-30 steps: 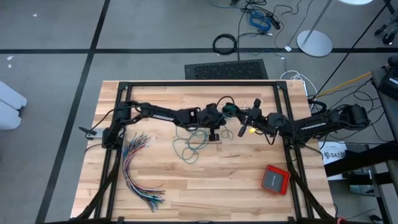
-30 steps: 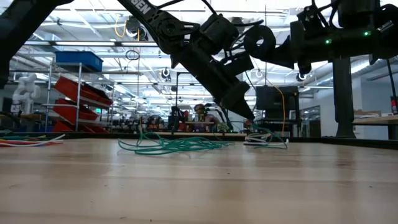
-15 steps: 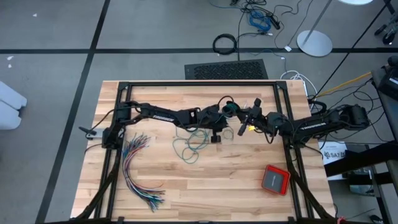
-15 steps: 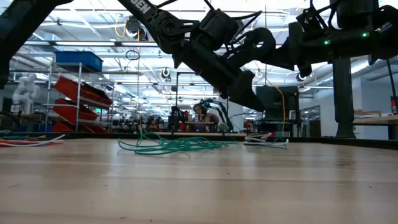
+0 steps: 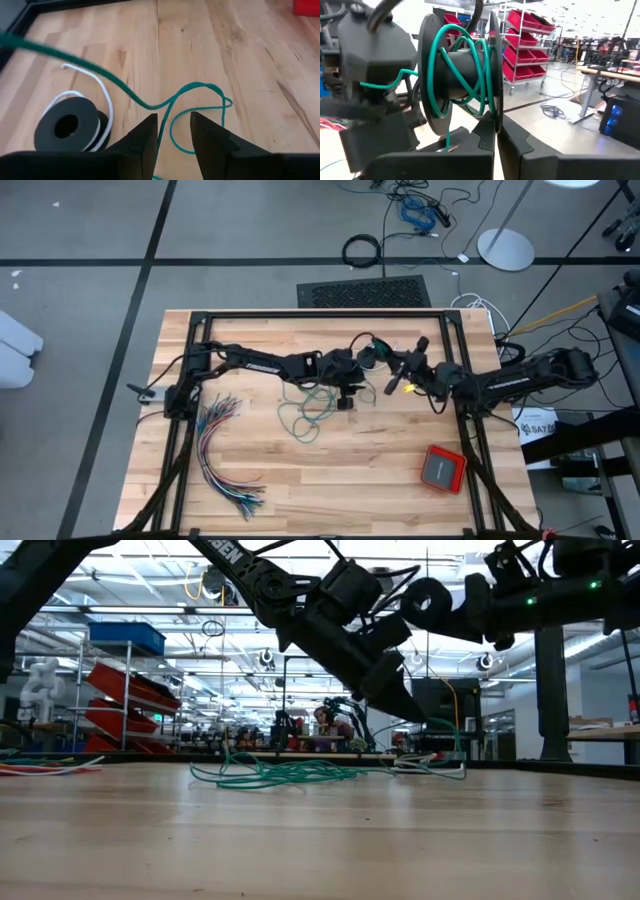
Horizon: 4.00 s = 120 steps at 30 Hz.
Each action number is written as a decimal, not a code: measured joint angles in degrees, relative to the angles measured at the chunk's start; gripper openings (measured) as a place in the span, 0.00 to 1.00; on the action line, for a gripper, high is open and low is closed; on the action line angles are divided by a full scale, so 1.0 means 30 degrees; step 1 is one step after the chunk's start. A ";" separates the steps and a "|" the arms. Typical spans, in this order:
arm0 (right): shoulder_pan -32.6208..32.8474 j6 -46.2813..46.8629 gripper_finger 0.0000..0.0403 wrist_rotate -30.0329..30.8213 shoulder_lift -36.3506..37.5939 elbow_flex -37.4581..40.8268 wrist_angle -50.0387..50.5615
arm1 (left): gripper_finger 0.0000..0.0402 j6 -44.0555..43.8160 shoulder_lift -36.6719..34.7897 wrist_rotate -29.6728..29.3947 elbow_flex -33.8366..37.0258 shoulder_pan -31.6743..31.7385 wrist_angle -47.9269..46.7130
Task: Coil cords
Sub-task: Coil the green wire onto the spool
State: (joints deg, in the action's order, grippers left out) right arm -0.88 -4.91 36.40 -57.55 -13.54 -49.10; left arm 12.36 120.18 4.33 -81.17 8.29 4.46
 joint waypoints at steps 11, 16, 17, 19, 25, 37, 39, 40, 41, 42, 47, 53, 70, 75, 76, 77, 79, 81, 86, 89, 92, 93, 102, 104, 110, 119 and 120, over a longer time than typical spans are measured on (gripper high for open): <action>0.0772 0.0580 0.00 0.0956 0.2282 0.0000 0.3976 | 0.31 0.0027 -0.0343 0.4290 0.0000 0.0110 -0.0455; 0.1343 0.1176 0.00 0.1939 0.3823 0.0000 0.5464 | 0.31 -0.0676 -0.0562 0.8886 0.0007 0.0507 -0.0710; 0.1506 0.1188 0.00 0.2093 0.4035 0.0000 0.5511 | 0.31 -0.0887 -0.0594 0.9623 0.0007 0.0536 -0.0703; 0.1851 0.1057 0.00 0.2330 0.4298 0.0000 0.5466 | 0.31 -0.1021 -0.0627 1.0928 0.0007 0.0579 -0.0770; 0.2314 0.0584 0.00 0.2422 0.5156 0.0000 0.6721 | 0.31 -0.0291 -0.0648 1.1445 0.0007 0.0792 -0.2916; 0.2724 0.0654 0.00 -0.0940 0.7993 0.0000 1.2045 | 0.31 0.1667 -0.1972 1.1397 0.0007 0.3183 -0.7845; 0.2724 0.0624 0.00 -0.1084 0.8002 0.0007 1.2212 | 0.31 0.1685 -0.2443 1.1341 0.0007 0.3344 -0.7745; 0.2716 0.0527 0.00 -0.1076 0.7988 0.0007 1.2248 | 0.31 0.1704 -0.2693 1.0935 0.0007 0.3372 -0.7776; 0.2716 0.0431 0.00 -0.1063 0.7967 0.0007 1.2269 | 0.31 0.1743 -0.2895 1.0255 0.0007 0.3370 -0.7865; 0.2703 0.0389 0.00 -0.1070 0.7953 0.0007 1.2322 | 0.31 0.2031 -0.3071 0.9515 0.0007 0.3373 -0.7901; 0.2702 0.0395 0.00 -0.0294 0.7931 0.0029 1.2439 | 0.31 0.2529 -0.4355 0.6141 0.0025 0.3068 -0.6972; 0.2695 -0.0003 0.00 0.0517 0.7924 0.0029 1.1724 | 0.31 0.0509 -0.3985 0.0737 0.0607 0.0919 -0.2075; 0.2678 -0.0792 0.00 0.1021 0.7917 0.0022 0.9780 | 0.30 -0.1186 -0.3205 -0.7198 0.5080 -0.1946 0.9292; 0.2665 -0.0763 0.00 0.1262 0.7705 0.0015 0.9246 | 0.30 -0.1503 -0.2192 -0.7743 0.5106 -0.2281 1.1185; 0.2665 -0.0707 0.00 0.1283 0.7653 0.0015 0.9266 | 0.30 -0.1502 -0.2047 -0.7837 0.5107 -0.2324 1.1749; 0.2665 -0.0634 0.00 0.1342 0.7585 0.0015 0.9268 | 0.30 -0.1505 -0.2018 -0.7921 0.5107 -0.2331 1.2125; 0.2665 -0.0579 0.00 0.1355 0.7419 0.0015 0.9176 | 0.30 -0.1509 -0.2049 -0.8116 0.5090 -0.2221 1.2804; 0.2665 -0.0443 0.00 0.1353 0.7224 0.0015 0.8906 | 0.30 -0.1517 -0.2055 -0.8332 0.5085 -0.2074 1.2921; 0.2665 -0.0530 0.00 0.1356 0.6505 0.0015 0.7758 | 0.30 -0.2027 -0.2047 -0.7644 0.5020 -0.1597 1.2641; 0.2665 -0.0589 0.00 0.1371 0.5870 0.0007 0.6849 | 0.30 -0.2354 -0.1761 -0.7341 0.5008 -0.1513 1.2622; 0.2638 -0.0596 0.00 0.1372 0.5135 0.0007 0.6204 | 0.30 -0.2529 -0.1473 -0.6237 0.4984 -0.1515 1.3065; 0.2570 -0.0596 0.00 0.1363 0.4894 0.0007 0.5911 | 0.30 -0.2529 -0.1393 -0.6241 0.4888 -0.1530 1.3067; 0.2033 -0.0590 0.00 0.1362 0.3319 0.0007 0.4816 | 0.30 -0.2679 -0.1326 -0.6955 0.4852 -0.1593 1.3000; 0.2002 -0.0593 0.00 0.1364 0.3271 0.0007 0.4830 | 0.30 -0.2827 -0.1326 -0.6930 0.4852 -0.1596 1.2496; 0.2002 -0.0591 0.00 0.1364 0.3283 0.0007 0.4994 | 0.30 -0.1875 -0.1692 -0.8176 0.4860 -0.1596 0.9534; 0.1998 -0.0589 0.00 0.1364 0.3283 0.0007 0.5253 | 0.30 -0.1028 -0.2910 -0.8521 0.4860 -0.2111 0.8233; 0.1995 -0.0589 0.00 0.1364 0.3283 0.0007 0.5253 | 0.30 -0.1028 -0.2986 -0.8490 0.4855 -0.2194 0.8256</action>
State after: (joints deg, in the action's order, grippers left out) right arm 5.10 -6.68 40.49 -47.70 -13.52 -33.34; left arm 9.28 111.22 -21.14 -66.60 1.71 29.23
